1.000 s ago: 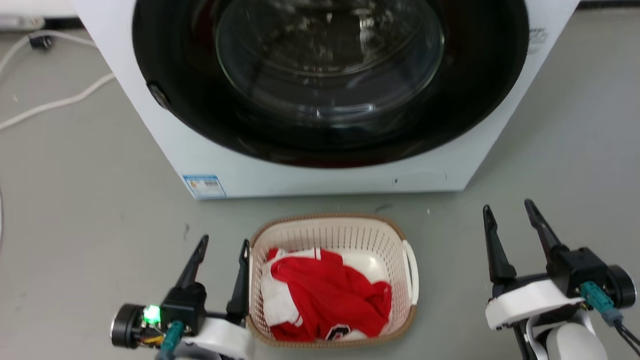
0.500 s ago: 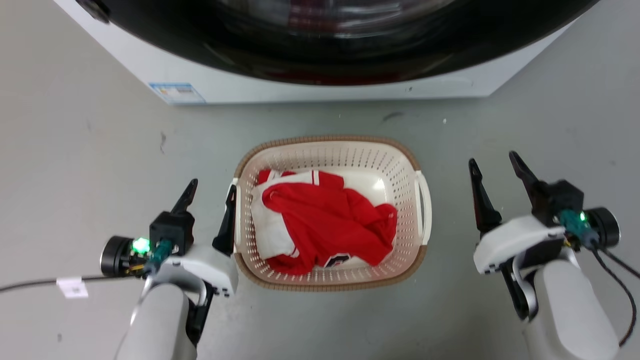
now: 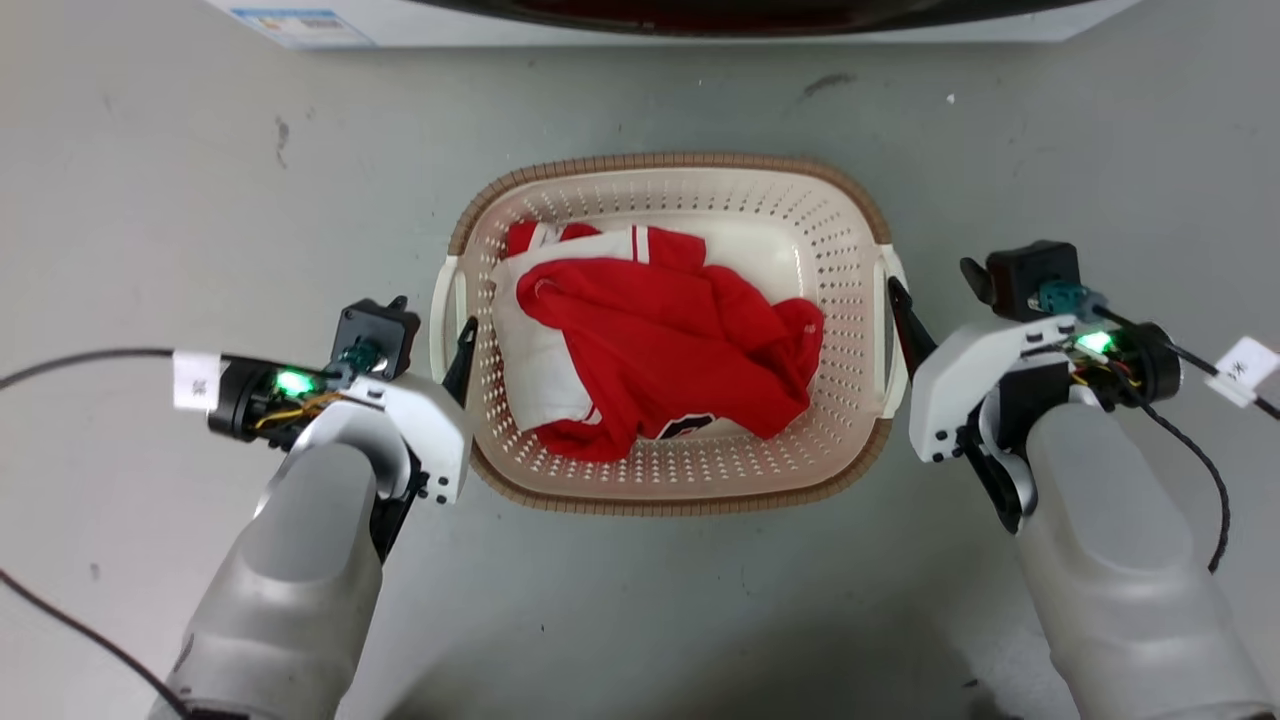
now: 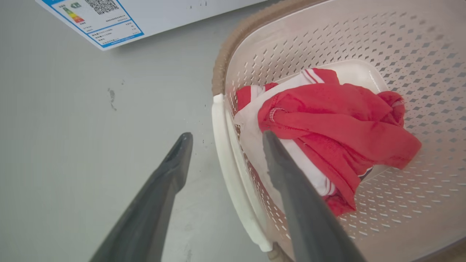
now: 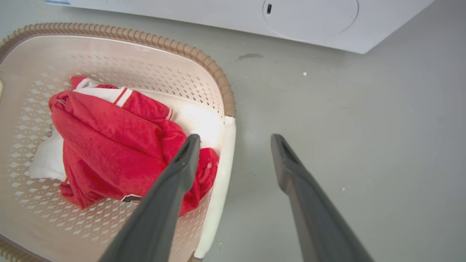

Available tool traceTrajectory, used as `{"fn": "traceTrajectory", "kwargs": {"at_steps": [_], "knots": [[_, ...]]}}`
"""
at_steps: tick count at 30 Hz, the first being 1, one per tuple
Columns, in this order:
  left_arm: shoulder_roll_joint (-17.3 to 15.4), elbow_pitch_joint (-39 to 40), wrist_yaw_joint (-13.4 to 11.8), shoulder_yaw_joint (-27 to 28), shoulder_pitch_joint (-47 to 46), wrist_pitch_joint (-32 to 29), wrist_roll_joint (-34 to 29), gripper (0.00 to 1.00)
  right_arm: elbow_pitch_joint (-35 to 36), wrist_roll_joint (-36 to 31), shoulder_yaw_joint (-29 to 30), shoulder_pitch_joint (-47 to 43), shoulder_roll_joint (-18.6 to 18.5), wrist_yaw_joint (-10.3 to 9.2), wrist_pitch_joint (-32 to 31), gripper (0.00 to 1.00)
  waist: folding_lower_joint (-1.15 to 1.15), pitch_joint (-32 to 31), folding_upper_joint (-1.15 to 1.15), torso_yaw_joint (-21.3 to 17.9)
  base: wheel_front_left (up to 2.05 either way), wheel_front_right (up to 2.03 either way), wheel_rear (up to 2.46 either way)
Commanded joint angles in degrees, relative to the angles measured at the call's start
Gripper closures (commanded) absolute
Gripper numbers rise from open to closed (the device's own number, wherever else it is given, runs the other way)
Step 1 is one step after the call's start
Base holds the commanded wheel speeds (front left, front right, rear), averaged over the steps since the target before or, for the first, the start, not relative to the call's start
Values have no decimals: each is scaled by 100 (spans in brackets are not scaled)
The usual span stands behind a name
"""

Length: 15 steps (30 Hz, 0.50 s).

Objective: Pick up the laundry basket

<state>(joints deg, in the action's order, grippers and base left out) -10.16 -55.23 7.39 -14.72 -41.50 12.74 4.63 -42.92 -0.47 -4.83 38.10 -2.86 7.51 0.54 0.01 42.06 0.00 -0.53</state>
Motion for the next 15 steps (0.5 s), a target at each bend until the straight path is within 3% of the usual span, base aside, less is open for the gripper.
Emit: {"fn": "traceTrajectory", "kwargs": {"at_steps": [1,7,15], "knots": [[-7,-132,0,-131,-188,-37,102,0,-144,58,-56,228,-3,-4,-39,0,-1,175,0,23,0,0,0],[-72,-599,4,-965,-715,-429,807,0,-940,207,-202,790,-5,-4,-279,0,-1,453,0,53,0,0,0],[-279,-612,5,-1950,-1143,-1082,1955,0,-1792,460,-395,1377,-8,-4,-680,0,-1,722,0,125,0,0,0]]}}
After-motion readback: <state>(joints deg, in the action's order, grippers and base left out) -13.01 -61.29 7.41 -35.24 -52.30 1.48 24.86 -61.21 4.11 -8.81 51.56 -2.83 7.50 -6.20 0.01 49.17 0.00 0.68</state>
